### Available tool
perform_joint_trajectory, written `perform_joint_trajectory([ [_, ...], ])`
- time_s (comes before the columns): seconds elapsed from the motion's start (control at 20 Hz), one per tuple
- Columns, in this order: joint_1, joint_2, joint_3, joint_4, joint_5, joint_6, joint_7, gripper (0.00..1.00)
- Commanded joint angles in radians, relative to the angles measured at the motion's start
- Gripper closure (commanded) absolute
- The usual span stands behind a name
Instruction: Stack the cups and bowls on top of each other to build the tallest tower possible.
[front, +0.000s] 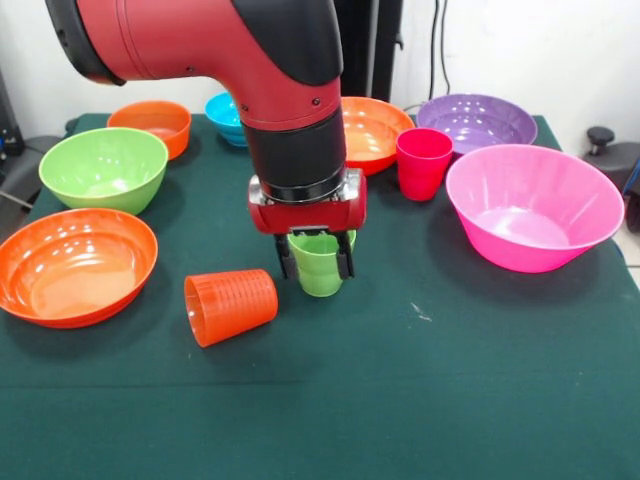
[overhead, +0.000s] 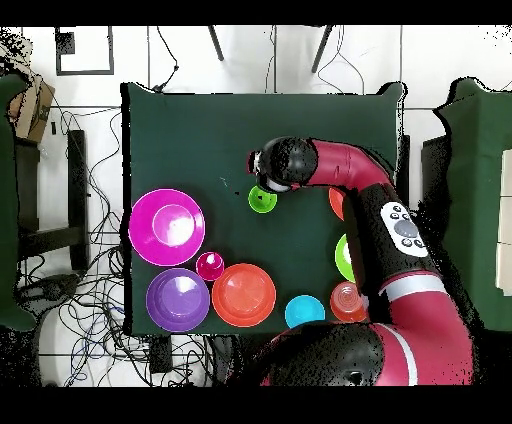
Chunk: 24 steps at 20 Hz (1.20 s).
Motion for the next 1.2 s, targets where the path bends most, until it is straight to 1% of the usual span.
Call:
perform_joint_trajectory([
  [0.05, -0.013, 0.007, 0.103, -0.091, -0.098, 0.147, -0.356, 0.00],
  [0.3, -0.027, -0.061, 0.117, -0.055, -0.107, 0.167, -0.355, 0.00],
  [0.4, -0.034, -0.071, 0.120, -0.051, -0.112, 0.176, -0.356, 0.00],
  [0.7, -0.052, -0.070, 0.138, -0.069, -0.130, 0.199, -0.366, 0.00],
  [0.95, -0.068, -0.053, 0.159, -0.095, -0.144, 0.223, -0.385, 0.00],
  [1.2, -0.095, -0.039, 0.165, -0.075, -0.160, 0.205, -0.391, 0.00],
])
